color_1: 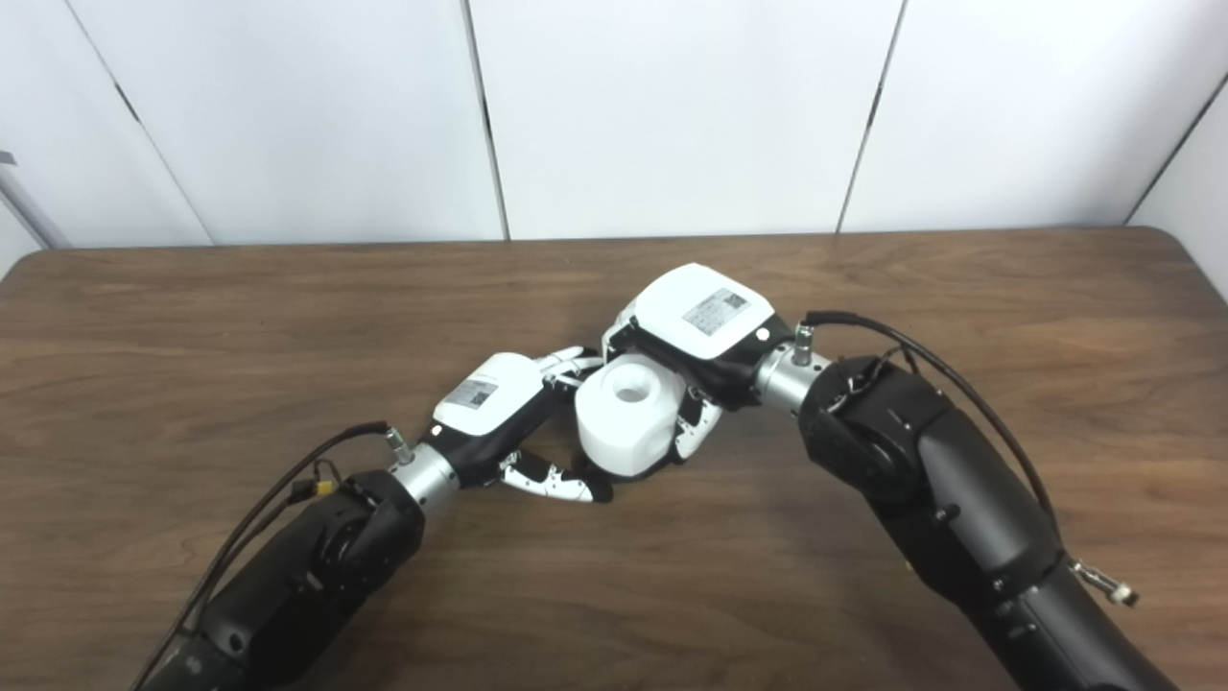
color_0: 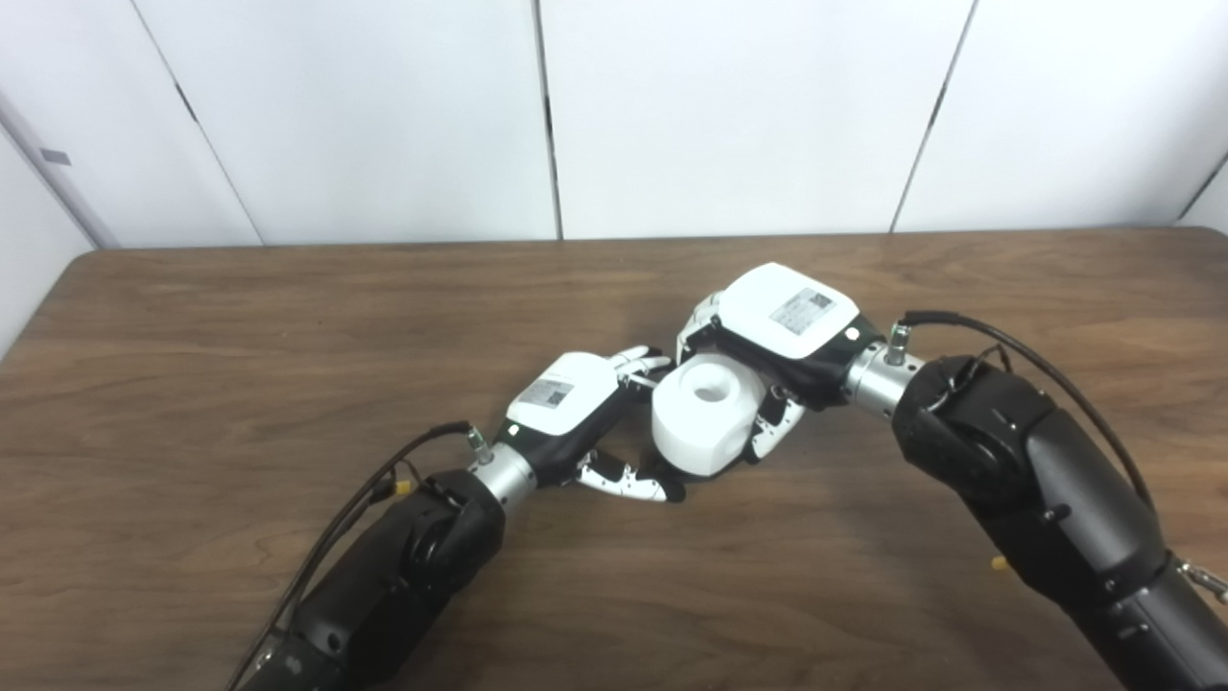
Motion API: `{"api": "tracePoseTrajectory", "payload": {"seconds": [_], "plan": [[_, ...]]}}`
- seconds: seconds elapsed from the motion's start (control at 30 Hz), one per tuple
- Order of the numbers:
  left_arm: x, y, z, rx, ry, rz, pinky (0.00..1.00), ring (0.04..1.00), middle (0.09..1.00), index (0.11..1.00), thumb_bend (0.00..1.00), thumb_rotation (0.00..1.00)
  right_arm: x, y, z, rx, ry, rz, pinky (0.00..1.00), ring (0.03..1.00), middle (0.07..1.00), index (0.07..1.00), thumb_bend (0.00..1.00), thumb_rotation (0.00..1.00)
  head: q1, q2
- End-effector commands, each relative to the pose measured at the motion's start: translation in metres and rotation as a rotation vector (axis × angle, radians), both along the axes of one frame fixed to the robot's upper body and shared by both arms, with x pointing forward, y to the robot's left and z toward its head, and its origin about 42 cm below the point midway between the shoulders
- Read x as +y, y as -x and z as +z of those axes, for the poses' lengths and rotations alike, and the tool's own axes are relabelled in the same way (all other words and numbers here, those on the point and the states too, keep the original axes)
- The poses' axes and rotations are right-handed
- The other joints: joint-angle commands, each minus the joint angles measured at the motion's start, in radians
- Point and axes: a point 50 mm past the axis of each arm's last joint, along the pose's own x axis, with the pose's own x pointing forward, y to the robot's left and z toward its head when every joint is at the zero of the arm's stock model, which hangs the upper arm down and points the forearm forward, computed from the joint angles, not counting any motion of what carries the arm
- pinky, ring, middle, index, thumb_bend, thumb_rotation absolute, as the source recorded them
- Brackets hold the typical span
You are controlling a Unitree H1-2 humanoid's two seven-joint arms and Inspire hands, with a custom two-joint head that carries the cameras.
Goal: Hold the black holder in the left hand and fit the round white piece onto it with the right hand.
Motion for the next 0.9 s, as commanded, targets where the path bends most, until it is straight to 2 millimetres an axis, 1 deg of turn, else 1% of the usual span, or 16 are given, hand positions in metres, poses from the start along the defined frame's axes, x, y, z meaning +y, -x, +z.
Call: {"api": "tracePoseTrajectory", "payload": {"seconds": [0.0,0.03,0.07,0.1,0.17,0.37,0.53,0.6,0.7,0.87], "plan": [[0.0095,0.0171,-0.0388,0.175,-0.146,-0.001,0.81,0.929,0.884,0.483,0.52,0.07,-0.0019,0.0007,0.0156,-0.048,0.016,-0.011,0.77,0.791,0.717,0.492,0.52,0.15,0.000,0.000],[0.0094,0.0171,-0.0389,0.174,-0.148,-0.001,0.81,0.931,0.886,0.483,0.52,0.07,-0.0018,0.0011,0.0160,-0.045,0.021,-0.019,0.78,0.799,0.739,0.615,0.69,0.23,0.000,0.000],[0.0094,0.0171,-0.0390,0.173,-0.151,-0.002,0.81,0.930,0.886,0.483,0.52,0.07,-0.0016,0.0015,0.0164,-0.045,0.022,-0.024,0.77,0.799,0.756,0.722,0.82,0.28,0.000,0.000],[0.0094,0.0171,-0.0390,0.174,-0.150,-0.002,0.81,0.930,0.886,0.483,0.52,0.07,-0.0013,0.0018,0.0167,-0.045,0.021,-0.029,0.76,0.796,0.764,0.770,0.88,0.30,0.000,0.000],[0.0094,0.0175,-0.0385,0.173,-0.148,-0.004,0.81,0.931,0.885,0.483,0.52,0.07,-0.0009,0.0025,0.0175,-0.044,0.015,-0.036,0.75,0.794,0.777,0.833,0.93,0.31,0.001,0.003],[0.0095,0.0180,-0.0391,0.181,-0.150,-0.002,0.82,0.933,0.888,0.483,0.52,0.07,-0.0004,0.0022,0.0177,-0.048,0.007,-0.047,0.75,0.797,0.784,0.842,0.91,0.29,0.002,0.005],[0.0095,0.0180,-0.0386,0.179,-0.156,-0.007,0.81,0.935,0.890,0.484,0.52,0.07,-0.0008,0.0018,0.0159,-0.049,-0.006,-0.042,0.73,0.790,0.777,0.819,0.89,0.27,0.002,0.007],[0.0096,0.0181,-0.0388,0.177,-0.153,-0.008,0.81,0.930,0.887,0.483,0.52,0.07,-0.0011,0.0015,0.0153,-0.047,-0.014,-0.037,0.73,0.786,0.773,0.775,0.86,0.25,0.001,0.007],[0.0096,0.0186,-0.0388,0.178,-0.144,-0.007,0.81,0.927,0.885,0.483,0.52,0.07,-0.0013,0.0012,0.0147,-0.043,-0.022,-0.034,0.72,0.781,0.768,0.742,0.85,0.24,0.003,0.008],[0.0098,0.0187,-0.0388,0.183,-0.148,-0.006,0.81,0.933,0.888,0.484,0.52,0.07,-0.0016,0.0003,0.0137,-0.046,-0.019,-0.037,0.72,0.780,0.769,0.743,0.85,0.23,0.002,0.008]]}}
